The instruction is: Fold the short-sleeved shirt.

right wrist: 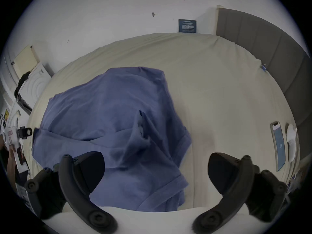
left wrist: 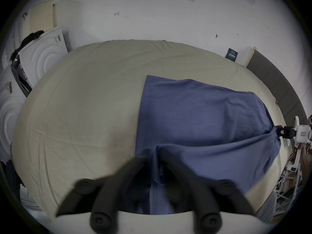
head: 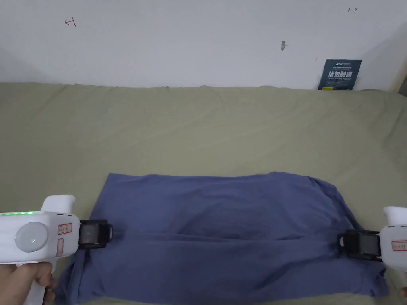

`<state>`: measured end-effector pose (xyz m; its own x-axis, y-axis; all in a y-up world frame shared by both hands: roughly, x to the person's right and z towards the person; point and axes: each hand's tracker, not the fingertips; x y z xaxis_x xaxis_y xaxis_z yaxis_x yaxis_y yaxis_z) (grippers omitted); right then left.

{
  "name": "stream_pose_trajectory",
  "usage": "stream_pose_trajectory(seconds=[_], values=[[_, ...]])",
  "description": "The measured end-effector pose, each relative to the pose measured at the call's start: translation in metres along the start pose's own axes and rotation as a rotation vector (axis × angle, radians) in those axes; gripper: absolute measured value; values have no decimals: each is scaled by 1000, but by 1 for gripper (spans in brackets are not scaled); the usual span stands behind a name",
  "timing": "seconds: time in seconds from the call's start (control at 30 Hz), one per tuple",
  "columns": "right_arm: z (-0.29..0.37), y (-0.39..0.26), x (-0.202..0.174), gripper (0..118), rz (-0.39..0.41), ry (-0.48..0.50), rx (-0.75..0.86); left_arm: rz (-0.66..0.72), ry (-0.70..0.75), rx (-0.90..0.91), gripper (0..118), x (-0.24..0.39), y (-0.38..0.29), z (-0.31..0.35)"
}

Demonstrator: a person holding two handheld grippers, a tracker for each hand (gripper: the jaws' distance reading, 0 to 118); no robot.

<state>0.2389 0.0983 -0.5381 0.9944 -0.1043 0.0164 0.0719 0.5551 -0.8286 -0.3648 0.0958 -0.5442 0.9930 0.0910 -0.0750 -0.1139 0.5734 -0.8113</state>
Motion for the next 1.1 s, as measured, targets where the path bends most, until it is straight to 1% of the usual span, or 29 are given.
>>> stream_pose_trajectory(seconds=[0.03,0.07,0.13,0.17,0.27,0.3,0.33,0.37,0.4,0.43,0.47,0.57,0.67,0.73,0.87,0.9,0.93,0.97,1.0,1.03,1.07,1.1], values=[[9,-4,-1,118,-2,-12,57,2,19,-11,112,-1,-2,5],[15,-7,-3,118,2,-25,55,-13,5,23,112,-8,-4,29],[31,-18,-3,118,17,-35,73,-5,9,14,112,-11,-8,58],[42,-26,-6,118,19,-30,95,-7,14,50,112,-12,-14,50],[73,-56,-16,118,31,-12,172,20,4,105,110,-14,-27,85],[82,-66,-21,111,46,-15,212,21,13,121,106,-2,-46,89],[90,-77,-26,92,55,-16,235,23,28,161,95,1,-58,99],[92,-88,-24,53,59,-37,241,21,31,166,70,2,-67,107],[93,-97,-27,1,67,-57,249,22,37,161,10,3,-75,110],[96,-108,-31,1,76,-51,286,43,47,160,0,-1,-92,110],[97,-114,-33,1,73,-51,265,43,51,177,0,-1,-98,113],[96,-127,-32,1,78,-30,249,70,47,151,0,-8,-113,115],[98,-133,-32,1,75,-24,244,84,44,114,0,-14,-114,108],[95,-134,-30,1,59,-13,231,98,30,97,0,-20,-113,101],[96,-133,-29,1,44,-18,225,92,5,83,0,-17,-102,89],[96,-133,-29,1,43,-15,223,89,-3,73,37,-16,-99,84],[97,-132,-29,1,46,-11,219,88,-11,64,95,-15,-94,79],[97,-132,-29,1,49,-12,219,86,10,53,118,-13,-95,76],[96,-131,-29,1,50,-14,219,74,20,-2,112,-12,-93,65],[96,-131,-28,1,50,-6,215,63,43,16,112,-9,-97,60],[93,-128,-22,1,48,-3,212,37,22,33,111,-3,-98,51],[92,-128,-21,1,46,-6,210,51,60,-29,111,-10,-100,54]])
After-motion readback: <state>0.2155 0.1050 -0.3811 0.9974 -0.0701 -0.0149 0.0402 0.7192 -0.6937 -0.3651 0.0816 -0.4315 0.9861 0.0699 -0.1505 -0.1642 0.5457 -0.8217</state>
